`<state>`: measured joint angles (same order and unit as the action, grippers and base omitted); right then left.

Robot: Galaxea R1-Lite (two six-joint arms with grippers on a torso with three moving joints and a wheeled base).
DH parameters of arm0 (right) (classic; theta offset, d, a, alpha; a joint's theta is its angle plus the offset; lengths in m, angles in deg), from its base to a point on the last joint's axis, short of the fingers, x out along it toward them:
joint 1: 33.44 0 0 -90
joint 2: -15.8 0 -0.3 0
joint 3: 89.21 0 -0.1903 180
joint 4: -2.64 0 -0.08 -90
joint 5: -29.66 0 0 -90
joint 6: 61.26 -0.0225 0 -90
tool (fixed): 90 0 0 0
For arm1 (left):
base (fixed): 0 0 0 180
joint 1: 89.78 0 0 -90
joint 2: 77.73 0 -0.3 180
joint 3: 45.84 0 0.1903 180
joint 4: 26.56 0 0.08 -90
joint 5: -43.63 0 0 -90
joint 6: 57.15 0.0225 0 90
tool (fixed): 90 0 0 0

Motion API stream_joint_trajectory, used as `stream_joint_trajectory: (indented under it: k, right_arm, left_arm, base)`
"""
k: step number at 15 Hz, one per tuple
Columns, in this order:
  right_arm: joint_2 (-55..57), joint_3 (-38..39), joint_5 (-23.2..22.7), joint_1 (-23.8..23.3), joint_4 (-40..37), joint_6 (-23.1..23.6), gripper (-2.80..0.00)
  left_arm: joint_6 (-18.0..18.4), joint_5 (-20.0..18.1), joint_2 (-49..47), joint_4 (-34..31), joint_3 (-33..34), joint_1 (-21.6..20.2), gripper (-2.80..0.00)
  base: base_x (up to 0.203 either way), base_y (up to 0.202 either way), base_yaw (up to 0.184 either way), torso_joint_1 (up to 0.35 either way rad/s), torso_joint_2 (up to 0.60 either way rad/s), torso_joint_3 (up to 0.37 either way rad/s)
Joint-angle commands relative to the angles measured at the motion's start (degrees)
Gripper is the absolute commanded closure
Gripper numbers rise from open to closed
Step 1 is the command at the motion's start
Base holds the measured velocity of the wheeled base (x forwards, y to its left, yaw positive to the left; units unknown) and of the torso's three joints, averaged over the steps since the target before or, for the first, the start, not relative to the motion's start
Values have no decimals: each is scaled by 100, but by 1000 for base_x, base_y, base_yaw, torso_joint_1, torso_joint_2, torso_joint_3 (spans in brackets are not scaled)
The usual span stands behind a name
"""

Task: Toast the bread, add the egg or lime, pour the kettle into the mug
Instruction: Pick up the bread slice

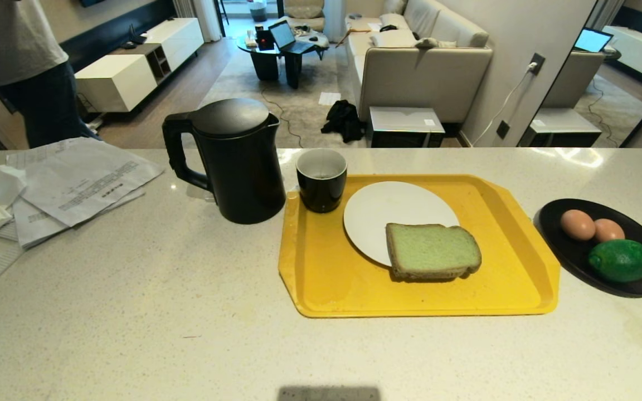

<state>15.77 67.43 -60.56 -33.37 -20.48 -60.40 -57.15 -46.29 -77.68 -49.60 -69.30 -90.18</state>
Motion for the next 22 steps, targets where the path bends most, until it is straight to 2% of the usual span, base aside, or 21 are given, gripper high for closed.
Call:
stream_joint_trajectory:
  k: [1, 3, 4, 9, 19, 22]
  right_arm:
    - [3, 9, -55, 1, -24, 210, 0]
    - [3, 9, -185, 1, -26, 648, 0]
    - [3, 9, -215, 1, -16, 723, 0]
    - [3, 9, -189, 1, -33, 476, 0]
    - [3, -26, -206, 1, -33, 503, 0]
    - [82, -431, -228, 1, -272, 475, 0]
  left_arm:
    - [0, 1, 4, 2, 1, -4, 0]
    - [0, 1, 4, 2, 1, -4, 0]
    - [0, 1, 4, 2, 1, -3, 0]
    - [0, 1, 4, 2, 1, -4, 0]
    - [0, 1, 4, 2, 1, -4, 0]
    - [0, 1, 4, 2, 1, -4, 0]
  base:
    - [0, 0, 0, 0, 0, 0]
    - [0, 0, 0, 0, 0, 0]
    - [0, 0, 0, 0, 0, 0]
    - [0, 0, 0, 0, 0, 0]
    - [0, 0, 0, 0, 0, 0]
    - [0, 0, 0, 0, 0, 0]
